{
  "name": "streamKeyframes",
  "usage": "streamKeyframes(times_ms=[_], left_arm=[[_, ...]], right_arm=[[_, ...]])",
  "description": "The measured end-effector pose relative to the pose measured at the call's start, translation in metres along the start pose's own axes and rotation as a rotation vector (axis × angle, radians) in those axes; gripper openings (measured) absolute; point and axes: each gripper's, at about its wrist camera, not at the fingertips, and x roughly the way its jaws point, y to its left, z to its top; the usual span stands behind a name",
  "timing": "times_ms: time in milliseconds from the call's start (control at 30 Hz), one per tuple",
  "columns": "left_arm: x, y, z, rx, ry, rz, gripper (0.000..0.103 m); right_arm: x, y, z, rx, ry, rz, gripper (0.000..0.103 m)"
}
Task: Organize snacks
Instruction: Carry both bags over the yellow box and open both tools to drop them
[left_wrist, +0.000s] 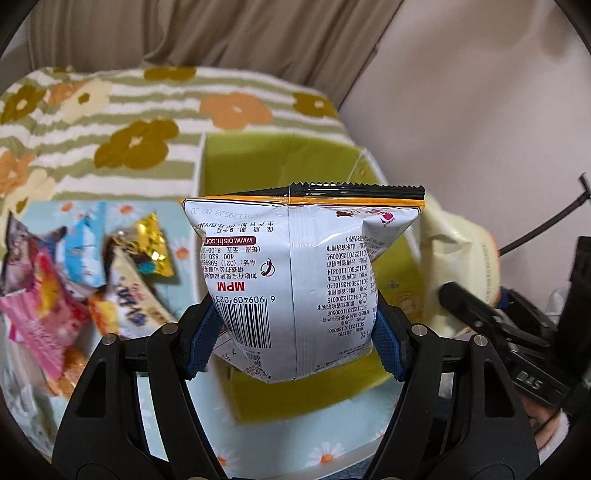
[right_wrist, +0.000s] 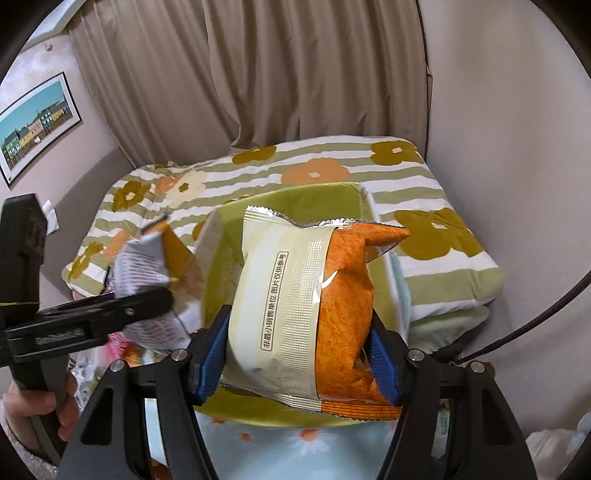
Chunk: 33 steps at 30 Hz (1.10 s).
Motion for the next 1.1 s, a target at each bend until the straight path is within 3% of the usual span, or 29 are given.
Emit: streamKeyframes(times_ms=[200, 267, 333, 367, 567, 700, 1000, 1067, 1100], left_arm=[[0.039, -0.006, 0.007, 0.02, 0.077, 0.034, 0.07], [0.042, -0.005, 0.009, 0.014, 0.072, 0.034, 0.078], [0.045, -0.002, 0.015, 0.013, 0.063, 0.051, 0.1], [0.046, -0.001, 0.018, 0.015, 0.061, 0.059, 0.102], [0.041, 0.015, 0.026, 0.011, 0.072, 0.048, 0.102], [0.022, 0.018, 0.02, 0.058, 0.037, 0.055, 0.102], [0.017, 0.017, 0.016, 0.135, 0.02, 0.093, 0.102], [0.017, 0.017, 0.015, 0.14, 0.019, 0.094, 0.102], [0.017, 0.016, 0.014, 0.143, 0.017, 0.097, 0.102]], right_arm=[[0.016, -0.014, 0.002, 0.007, 0.024, -0.001, 0.063], [0.019, -0.016, 0.003, 0.017, 0.029, -0.005, 0.063], [0.022, -0.019, 0.004, 0.026, 0.032, -0.007, 0.063], [0.024, -0.02, 0.004, 0.026, 0.034, -0.009, 0.063], [0.025, -0.011, 0.0, -0.019, 0.041, -0.03, 0.063], [0.027, -0.002, -0.005, -0.037, 0.038, -0.034, 0.063], [0.056, -0.003, -0.012, 0.001, 0.114, -0.056, 0.063], [0.058, -0.002, -0.014, 0.005, 0.114, -0.061, 0.065], [0.058, -0.003, -0.014, 0.01, 0.106, -0.06, 0.076]])
